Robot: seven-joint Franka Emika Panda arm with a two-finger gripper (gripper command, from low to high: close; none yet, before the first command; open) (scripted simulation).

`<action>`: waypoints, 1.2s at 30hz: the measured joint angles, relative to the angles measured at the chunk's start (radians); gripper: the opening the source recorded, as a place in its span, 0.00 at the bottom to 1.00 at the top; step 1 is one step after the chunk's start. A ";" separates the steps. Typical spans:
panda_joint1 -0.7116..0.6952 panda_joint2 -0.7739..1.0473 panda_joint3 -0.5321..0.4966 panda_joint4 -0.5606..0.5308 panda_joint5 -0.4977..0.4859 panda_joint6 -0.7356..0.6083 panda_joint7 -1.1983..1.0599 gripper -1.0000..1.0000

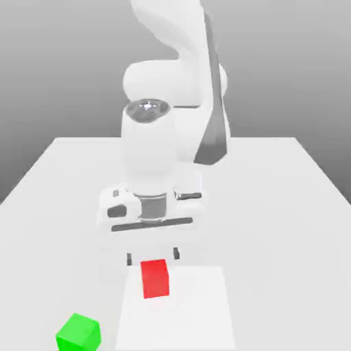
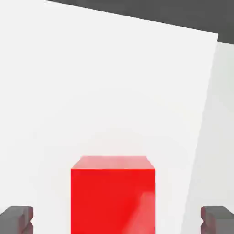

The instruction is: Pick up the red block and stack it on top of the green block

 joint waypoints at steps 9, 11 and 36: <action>-0.058 0.122 0.076 0.014 0.075 0.102 -0.052 0.00; -0.065 0.132 0.085 0.015 0.078 0.110 -0.053 0.00; -0.157 0.091 -0.048 0.427 0.003 -0.346 -0.088 0.00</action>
